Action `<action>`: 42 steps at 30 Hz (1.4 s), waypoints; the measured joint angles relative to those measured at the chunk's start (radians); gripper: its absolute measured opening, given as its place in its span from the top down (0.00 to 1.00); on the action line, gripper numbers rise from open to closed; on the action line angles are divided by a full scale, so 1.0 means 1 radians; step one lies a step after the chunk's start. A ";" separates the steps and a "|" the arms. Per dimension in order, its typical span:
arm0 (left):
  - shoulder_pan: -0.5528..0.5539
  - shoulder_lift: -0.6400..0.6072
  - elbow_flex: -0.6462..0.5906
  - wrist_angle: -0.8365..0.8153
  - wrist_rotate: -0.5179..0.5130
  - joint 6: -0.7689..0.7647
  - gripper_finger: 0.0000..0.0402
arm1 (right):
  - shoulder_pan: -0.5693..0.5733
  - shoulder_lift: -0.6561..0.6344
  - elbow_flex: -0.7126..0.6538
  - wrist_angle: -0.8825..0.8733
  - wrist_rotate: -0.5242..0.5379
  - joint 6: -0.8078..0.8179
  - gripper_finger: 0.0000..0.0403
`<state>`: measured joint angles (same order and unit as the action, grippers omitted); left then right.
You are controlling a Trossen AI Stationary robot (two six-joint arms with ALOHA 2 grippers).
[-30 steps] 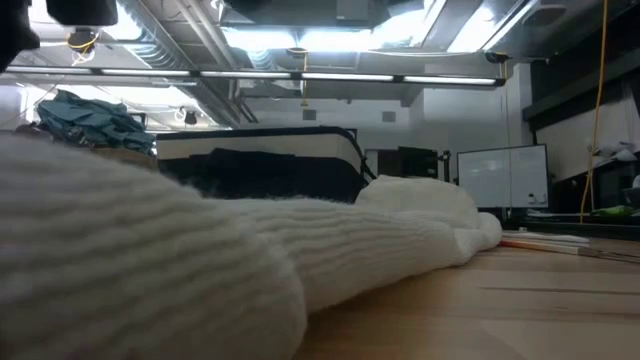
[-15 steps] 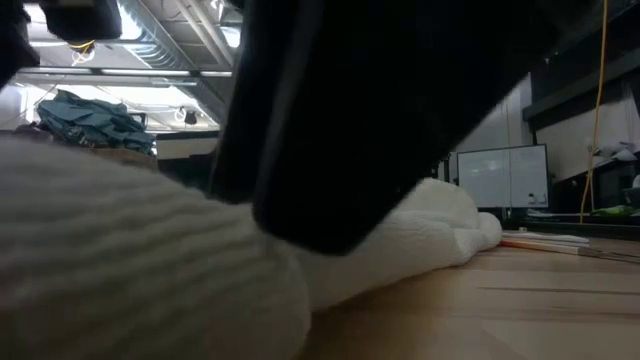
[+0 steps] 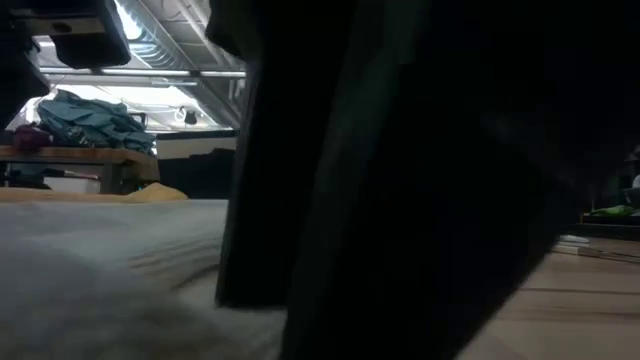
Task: Fold towel
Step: Fold the top white patterned towel
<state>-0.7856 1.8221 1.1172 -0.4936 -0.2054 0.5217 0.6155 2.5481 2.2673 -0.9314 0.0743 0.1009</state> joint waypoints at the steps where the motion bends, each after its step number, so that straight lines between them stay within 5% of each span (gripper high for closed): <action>1: 0.000 0.000 -0.003 0.005 0.000 -0.005 0.55 | 0.000 0.004 0.000 0.007 -0.006 0.005 0.63; 10: 0.000 0.000 -0.007 0.014 0.001 -0.016 0.58 | -0.003 0.013 0.000 0.045 0.004 0.031 0.66; 18: -0.006 0.000 -0.007 0.015 0.000 -0.153 0.85 | -0.001 0.014 0.000 0.081 -0.015 0.227 0.96; 22: -0.016 0.000 -0.007 0.015 0.000 -0.270 0.98 | 0.000 0.015 0.008 0.097 -0.015 0.342 0.95; 30: -0.064 -0.001 0.014 0.010 0.000 -0.453 0.99 | 0.001 0.013 0.018 0.156 -0.024 0.478 0.98; 42: -0.116 -0.041 0.091 -0.006 0.001 -0.522 1.00 | 0.014 -0.007 0.089 0.172 -0.015 0.553 0.99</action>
<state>-0.9020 1.7810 1.2083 -0.4993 -0.2048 0.0000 0.6295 2.5412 2.3562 -0.7590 0.0593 0.6534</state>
